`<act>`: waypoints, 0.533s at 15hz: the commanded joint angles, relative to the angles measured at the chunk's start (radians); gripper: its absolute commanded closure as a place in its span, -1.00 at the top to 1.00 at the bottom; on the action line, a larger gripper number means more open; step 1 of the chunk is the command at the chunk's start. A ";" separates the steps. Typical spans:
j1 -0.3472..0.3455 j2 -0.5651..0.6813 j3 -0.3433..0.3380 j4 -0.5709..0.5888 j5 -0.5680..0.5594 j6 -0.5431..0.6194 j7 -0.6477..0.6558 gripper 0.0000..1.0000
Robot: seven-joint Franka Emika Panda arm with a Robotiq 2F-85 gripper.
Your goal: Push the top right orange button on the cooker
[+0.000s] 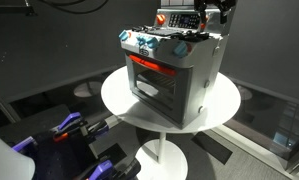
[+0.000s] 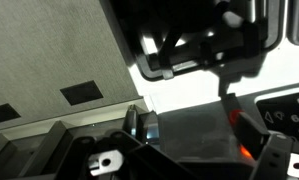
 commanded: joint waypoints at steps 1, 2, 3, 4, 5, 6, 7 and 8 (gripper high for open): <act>-0.006 -0.076 0.003 -0.041 0.078 -0.099 -0.035 1.00; -0.009 -0.099 0.004 -0.055 0.101 -0.132 -0.042 1.00; -0.012 -0.121 0.004 -0.067 0.124 -0.168 -0.049 1.00; -0.016 -0.147 0.004 -0.082 0.146 -0.216 -0.060 1.00; -0.018 -0.168 0.003 -0.093 0.159 -0.258 -0.067 1.00; -0.021 -0.192 0.001 -0.109 0.169 -0.307 -0.073 1.00; -0.025 -0.211 0.001 -0.118 0.182 -0.358 -0.085 1.00; -0.029 -0.235 -0.001 -0.136 0.186 -0.411 -0.095 1.00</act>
